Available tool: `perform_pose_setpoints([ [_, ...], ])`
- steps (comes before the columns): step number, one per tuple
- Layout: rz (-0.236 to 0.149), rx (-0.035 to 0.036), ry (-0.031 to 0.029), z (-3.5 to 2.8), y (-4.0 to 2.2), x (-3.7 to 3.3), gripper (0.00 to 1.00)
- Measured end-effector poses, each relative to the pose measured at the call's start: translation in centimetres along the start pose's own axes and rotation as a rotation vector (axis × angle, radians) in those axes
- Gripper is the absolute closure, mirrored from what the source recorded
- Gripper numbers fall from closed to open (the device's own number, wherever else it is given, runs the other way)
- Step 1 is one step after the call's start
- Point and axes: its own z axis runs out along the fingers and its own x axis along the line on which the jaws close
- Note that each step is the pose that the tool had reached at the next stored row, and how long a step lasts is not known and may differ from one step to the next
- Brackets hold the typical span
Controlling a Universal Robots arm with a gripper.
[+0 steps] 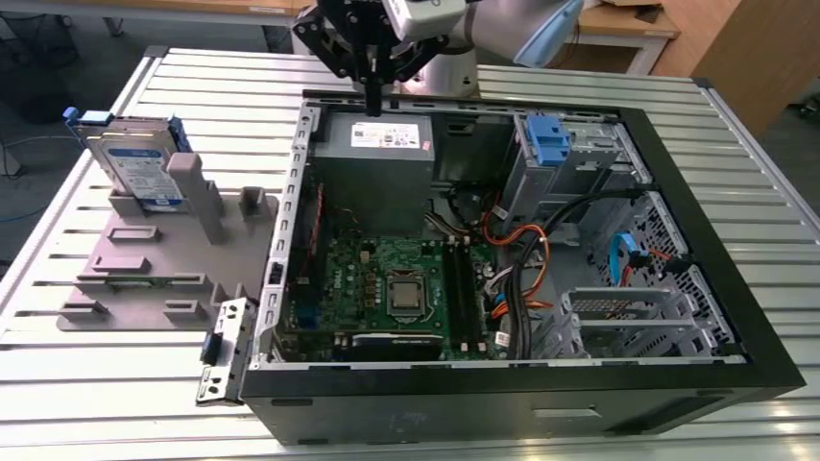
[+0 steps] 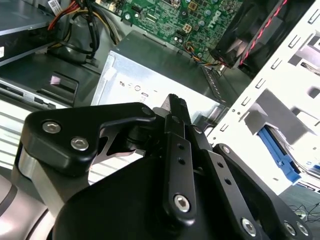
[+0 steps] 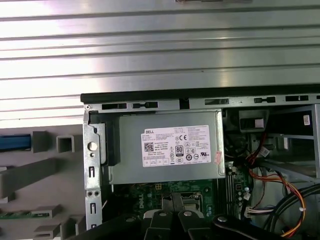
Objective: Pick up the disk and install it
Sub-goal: 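Reach for the disk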
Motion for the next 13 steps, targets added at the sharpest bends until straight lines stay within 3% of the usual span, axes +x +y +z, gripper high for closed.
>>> perform_pose_setpoints([
  [3,0.000,-0.0001,0.0000,0.00,-0.02,0.35,0.89],
  [13,0.000,0.0000,0.0000,-0.01,-0.05,0.62,0.89],
])
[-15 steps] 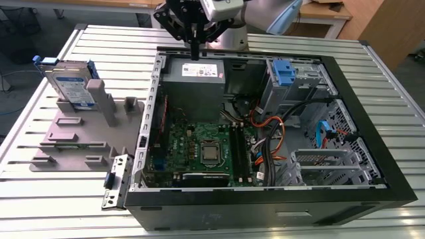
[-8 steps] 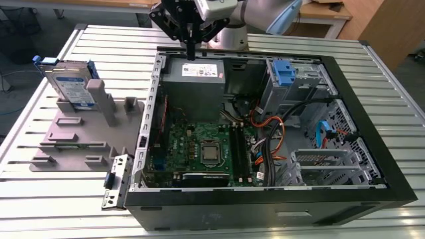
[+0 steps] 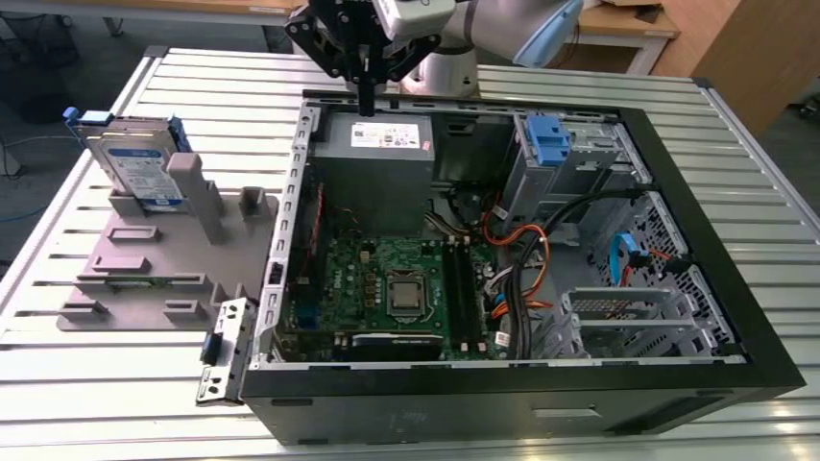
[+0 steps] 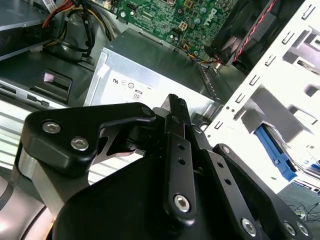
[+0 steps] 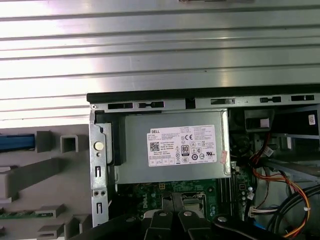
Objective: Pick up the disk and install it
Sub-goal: 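Reach for the disk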
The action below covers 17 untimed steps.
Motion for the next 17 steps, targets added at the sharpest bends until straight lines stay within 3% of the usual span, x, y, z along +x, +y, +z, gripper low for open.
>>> perform_pose_setpoints([
  [17,0.000,0.0000,-0.0001,0.00,-0.06,0.81,0.89],
])
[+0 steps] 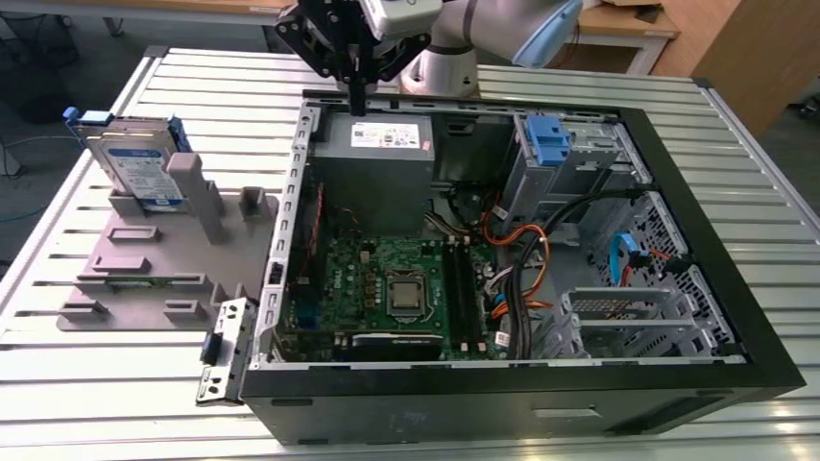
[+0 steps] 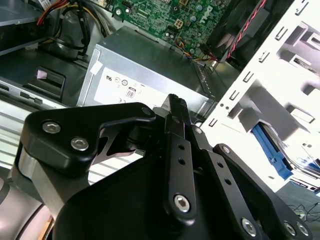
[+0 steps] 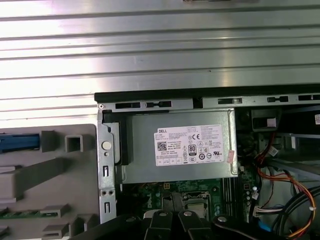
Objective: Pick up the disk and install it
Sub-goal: 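Reach for the disk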
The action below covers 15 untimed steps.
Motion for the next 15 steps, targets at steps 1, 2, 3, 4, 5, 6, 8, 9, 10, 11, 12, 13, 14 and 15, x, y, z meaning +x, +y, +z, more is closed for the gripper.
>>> perform_pose_setpoints([
  [1,0.000,0.0000,0.0000,0.00,0.00,0.06,0.89],
  [2,0.000,0.0000,-0.0001,0.00,-0.01,0.12,0.89],
  [3,0.000,0.0000,-0.0001,0.00,-0.01,0.17,0.89],
  [4,0.000,0.0001,0.0000,0.00,-0.01,0.20,0.89],
  [5,0.000,0.0000,-0.0001,0.00,-0.01,0.23,0.89],
  [6,0.000,0.0001,0.0000,-0.01,-0.02,0.25,0.89],
  [8,0.000,0.0001,0.0000,-0.01,-0.02,0.32,0.89],
  [9,0.000,0.0000,-0.0001,-0.01,-0.03,0.35,0.89],
  [10,0.000,0.0000,0.0000,-0.01,-0.03,0.37,0.89],
  [11,0.000,0.0000,0.0000,-0.01,-0.03,0.38,0.89],
  [12,0.000,0.0000,0.0000,-0.01,-0.03,0.40,0.89],
  [13,0.000,0.0000,-0.0001,-0.01,-0.03,0.42,0.89],
  [14,0.000,0.0000,0.0000,-0.01,-0.03,0.45,0.89],
  [15,0.000,0.0001,0.0000,-0.01,-0.04,0.48,0.89],
])
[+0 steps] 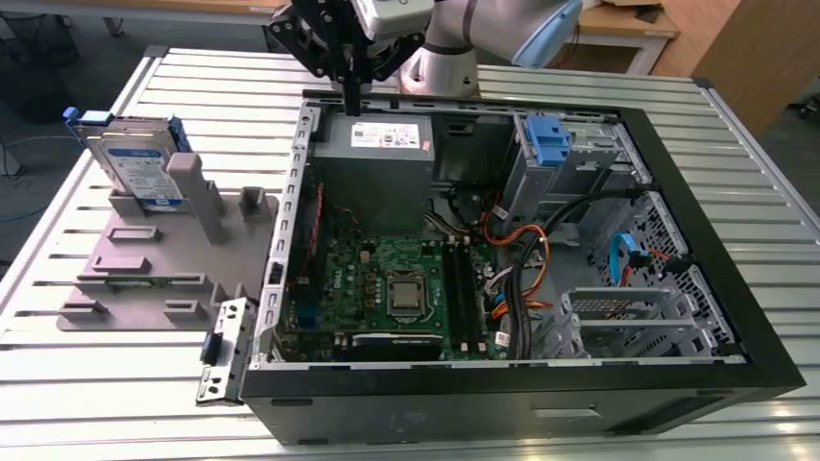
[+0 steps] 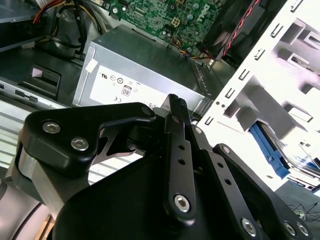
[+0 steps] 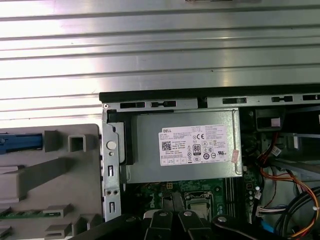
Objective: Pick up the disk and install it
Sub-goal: 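Reach for the disk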
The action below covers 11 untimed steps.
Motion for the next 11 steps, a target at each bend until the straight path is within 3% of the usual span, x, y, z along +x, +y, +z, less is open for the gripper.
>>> perform_pose_setpoints([
  [11,0.000,-0.0001,-0.0002,-0.01,-0.04,0.50,0.89],
])
